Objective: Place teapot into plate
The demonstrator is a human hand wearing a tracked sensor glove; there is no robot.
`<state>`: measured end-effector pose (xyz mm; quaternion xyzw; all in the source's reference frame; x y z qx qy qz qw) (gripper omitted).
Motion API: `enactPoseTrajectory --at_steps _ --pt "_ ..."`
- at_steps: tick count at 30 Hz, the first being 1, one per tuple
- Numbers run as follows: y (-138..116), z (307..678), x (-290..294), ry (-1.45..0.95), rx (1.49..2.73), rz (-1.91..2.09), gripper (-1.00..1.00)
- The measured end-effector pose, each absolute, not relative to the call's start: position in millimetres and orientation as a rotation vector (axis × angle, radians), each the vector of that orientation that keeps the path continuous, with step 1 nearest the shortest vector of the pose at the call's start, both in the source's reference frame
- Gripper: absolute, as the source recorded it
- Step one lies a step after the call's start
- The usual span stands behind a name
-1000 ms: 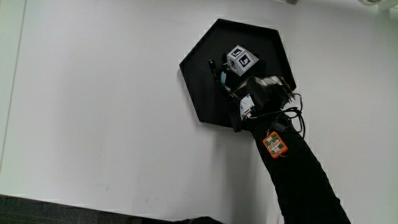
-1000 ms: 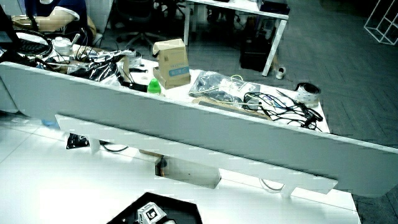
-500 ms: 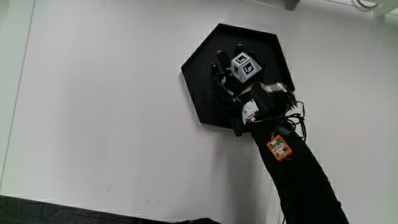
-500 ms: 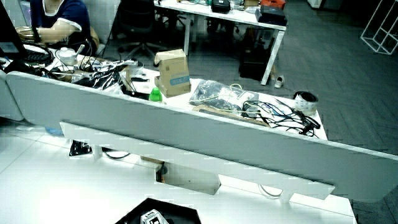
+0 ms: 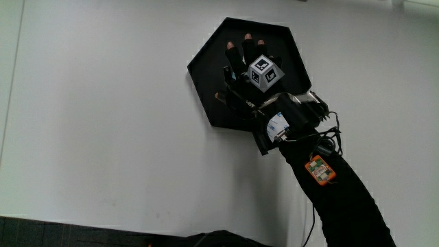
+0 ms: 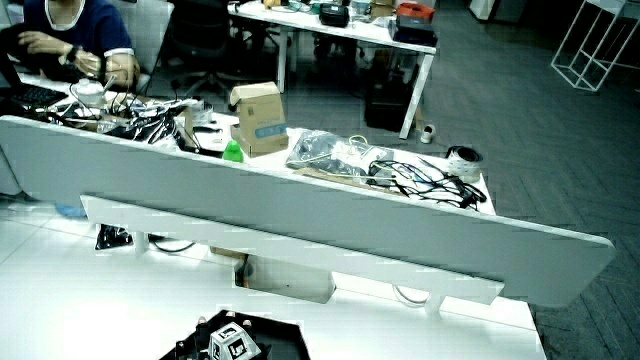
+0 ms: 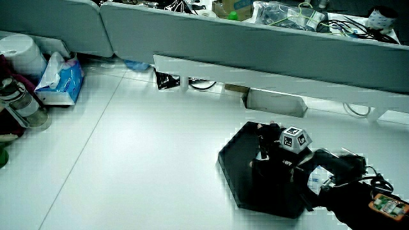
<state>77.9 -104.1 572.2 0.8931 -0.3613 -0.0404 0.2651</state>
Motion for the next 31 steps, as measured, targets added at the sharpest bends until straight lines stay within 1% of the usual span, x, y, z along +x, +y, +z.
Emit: enactPoseTrajectory --at_steps 6,7,8,9,11,16,17,18,21,22,24,25,27,28,31 --pt "-89 577 89 -0.985 2.433 -0.048 -1.00" --pt "-86 580 92 -0.975 2.425 -0.035 -1.00" --pt "-84 578 94 -0.938 2.357 -0.009 -1.00" --pt "-81 575 96 -0.952 2.372 0.021 -1.00" --pt "-78 585 104 -0.964 2.382 0.064 -1.00" --pt "-63 573 121 -0.914 2.391 0.086 -1.00" --pt "-60 586 127 -0.874 2.362 0.097 -1.00" --pt "-55 571 127 -0.889 2.377 0.078 -1.00" --pt "-42 574 134 -0.873 2.380 0.082 -1.00" --pt "-38 580 138 -0.885 2.371 0.104 -1.00" --pt "-29 579 144 -0.862 2.349 0.093 -1.00" --pt "-25 581 147 -0.884 2.363 0.110 -1.00" --pt "-16 585 153 -0.848 2.325 0.126 -1.00" --pt "-12 586 156 -0.853 2.336 0.129 -1.00" --pt "2 587 164 -0.856 2.307 0.166 -1.00"
